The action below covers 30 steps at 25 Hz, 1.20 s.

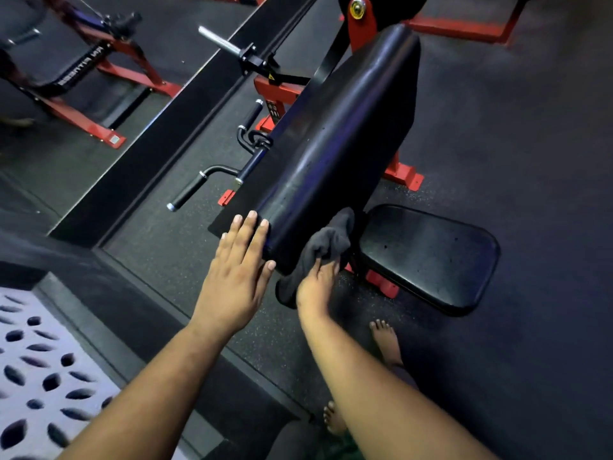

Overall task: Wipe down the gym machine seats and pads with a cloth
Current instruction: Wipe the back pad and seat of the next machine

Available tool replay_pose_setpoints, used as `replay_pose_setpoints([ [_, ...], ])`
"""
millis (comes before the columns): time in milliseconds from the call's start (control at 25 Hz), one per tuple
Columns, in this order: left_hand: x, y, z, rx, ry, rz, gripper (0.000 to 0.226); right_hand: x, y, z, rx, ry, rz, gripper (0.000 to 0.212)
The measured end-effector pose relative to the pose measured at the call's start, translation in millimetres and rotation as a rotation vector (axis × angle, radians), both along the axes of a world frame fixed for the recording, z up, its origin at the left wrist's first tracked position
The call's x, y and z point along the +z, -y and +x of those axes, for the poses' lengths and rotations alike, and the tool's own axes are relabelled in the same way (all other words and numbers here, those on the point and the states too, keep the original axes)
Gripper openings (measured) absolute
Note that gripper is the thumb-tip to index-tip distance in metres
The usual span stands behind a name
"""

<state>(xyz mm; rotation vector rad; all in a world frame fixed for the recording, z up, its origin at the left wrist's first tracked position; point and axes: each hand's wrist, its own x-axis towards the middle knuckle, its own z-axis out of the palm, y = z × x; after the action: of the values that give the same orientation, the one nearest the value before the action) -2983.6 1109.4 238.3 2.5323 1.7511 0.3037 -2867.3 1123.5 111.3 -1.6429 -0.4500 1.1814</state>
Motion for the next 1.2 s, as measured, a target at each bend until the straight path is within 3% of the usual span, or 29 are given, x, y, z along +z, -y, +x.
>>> replay_pose_setpoints([
  [80,-8,11,-1,0.018,0.022,0.022,0.069,-7,-5,10,0.004,-0.149,-0.06,0.05],
  [120,-13,16,0,0.03,0.024,0.028,0.072,-13,-8,23,-0.019,-0.082,-0.103,0.048],
  [200,-22,30,1,0.051,-0.003,0.031,0.08,-40,-6,43,0.136,0.077,-0.246,0.049],
  [240,-24,36,2,0.063,-0.017,0.023,0.084,-49,2,52,0.076,-0.002,-0.223,0.05],
  [440,-29,65,19,0.113,-0.066,-0.057,0.083,-18,55,101,0.408,0.403,-0.145,0.05],
  [640,-44,96,63,0.101,-0.024,-0.222,0.084,9,93,187,0.524,0.631,-0.184,0.054],
  [920,-98,94,185,0.224,0.128,-0.45,0.086,3,67,329,0.614,0.969,-0.267,0.061],
  [1080,-155,72,281,0.399,0.193,-0.534,0.085,-26,17,410,0.848,1.24,-0.187,0.053],
  [1200,-202,51,363,0.611,0.294,-0.61,0.081,-66,-31,462,1.104,1.382,-0.098,0.059],
])
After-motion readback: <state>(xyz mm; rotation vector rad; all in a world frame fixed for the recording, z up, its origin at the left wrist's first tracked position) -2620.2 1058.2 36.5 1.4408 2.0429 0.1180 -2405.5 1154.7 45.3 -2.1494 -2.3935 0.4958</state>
